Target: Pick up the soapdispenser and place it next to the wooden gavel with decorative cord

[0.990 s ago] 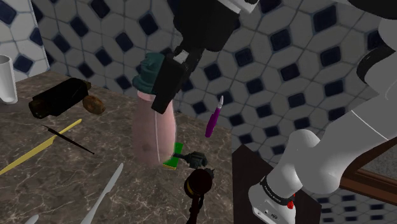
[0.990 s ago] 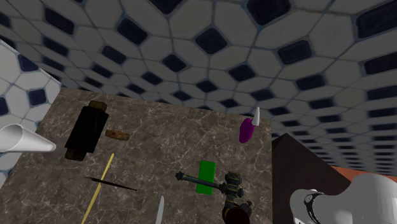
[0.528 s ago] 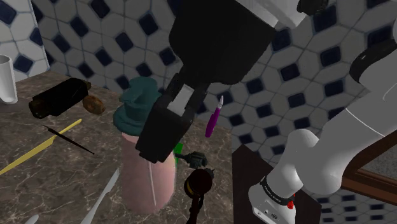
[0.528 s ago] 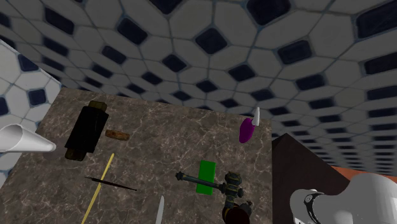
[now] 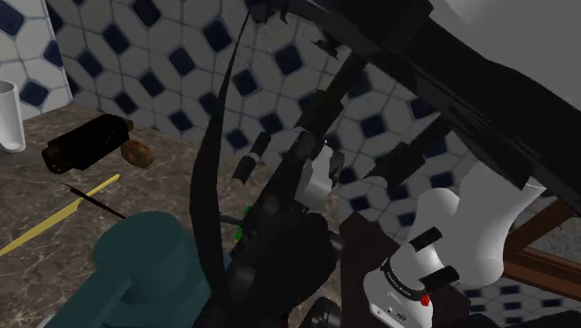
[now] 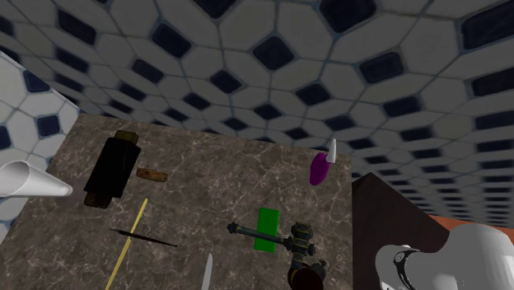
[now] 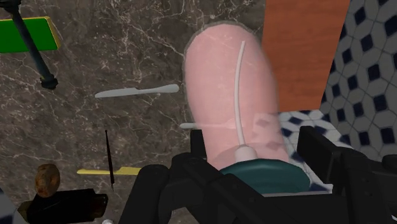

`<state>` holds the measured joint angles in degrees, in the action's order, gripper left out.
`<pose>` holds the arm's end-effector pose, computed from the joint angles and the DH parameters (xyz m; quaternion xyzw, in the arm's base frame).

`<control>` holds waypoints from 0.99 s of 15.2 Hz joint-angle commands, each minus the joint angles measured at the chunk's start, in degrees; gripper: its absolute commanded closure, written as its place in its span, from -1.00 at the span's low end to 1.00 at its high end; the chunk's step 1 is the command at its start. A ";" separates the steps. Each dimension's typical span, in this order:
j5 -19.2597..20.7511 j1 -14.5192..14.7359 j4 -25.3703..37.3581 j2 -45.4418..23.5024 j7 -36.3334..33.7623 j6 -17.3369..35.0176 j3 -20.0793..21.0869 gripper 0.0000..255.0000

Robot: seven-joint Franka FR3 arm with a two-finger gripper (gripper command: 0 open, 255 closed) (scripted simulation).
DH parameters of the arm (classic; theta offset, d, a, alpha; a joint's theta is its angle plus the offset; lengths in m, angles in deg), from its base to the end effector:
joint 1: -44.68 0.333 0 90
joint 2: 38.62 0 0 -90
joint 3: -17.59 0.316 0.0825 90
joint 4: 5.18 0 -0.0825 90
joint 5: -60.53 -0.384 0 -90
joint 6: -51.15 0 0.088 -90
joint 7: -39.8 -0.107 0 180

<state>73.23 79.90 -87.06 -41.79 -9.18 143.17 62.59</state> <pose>0.1329 0.5554 0.6744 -0.9582 -0.2623 -0.1116 0.0226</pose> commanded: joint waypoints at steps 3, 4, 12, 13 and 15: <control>1.94 1.79 0.12 -2.03 -3.14 0.78 1.14 1.00; 1.59 1.55 -1.09 -1.59 -3.09 1.71 1.05 1.00; -0.28 0.34 -9.69 0.95 -2.97 8.69 0.45 1.00; -0.42 0.25 -10.65 1.16 -3.00 9.52 0.39 1.00; -0.64 0.11 -12.52 1.52 -3.09 11.15 0.29 1.00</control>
<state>72.82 80.15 -98.46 -40.59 -12.33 153.33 62.99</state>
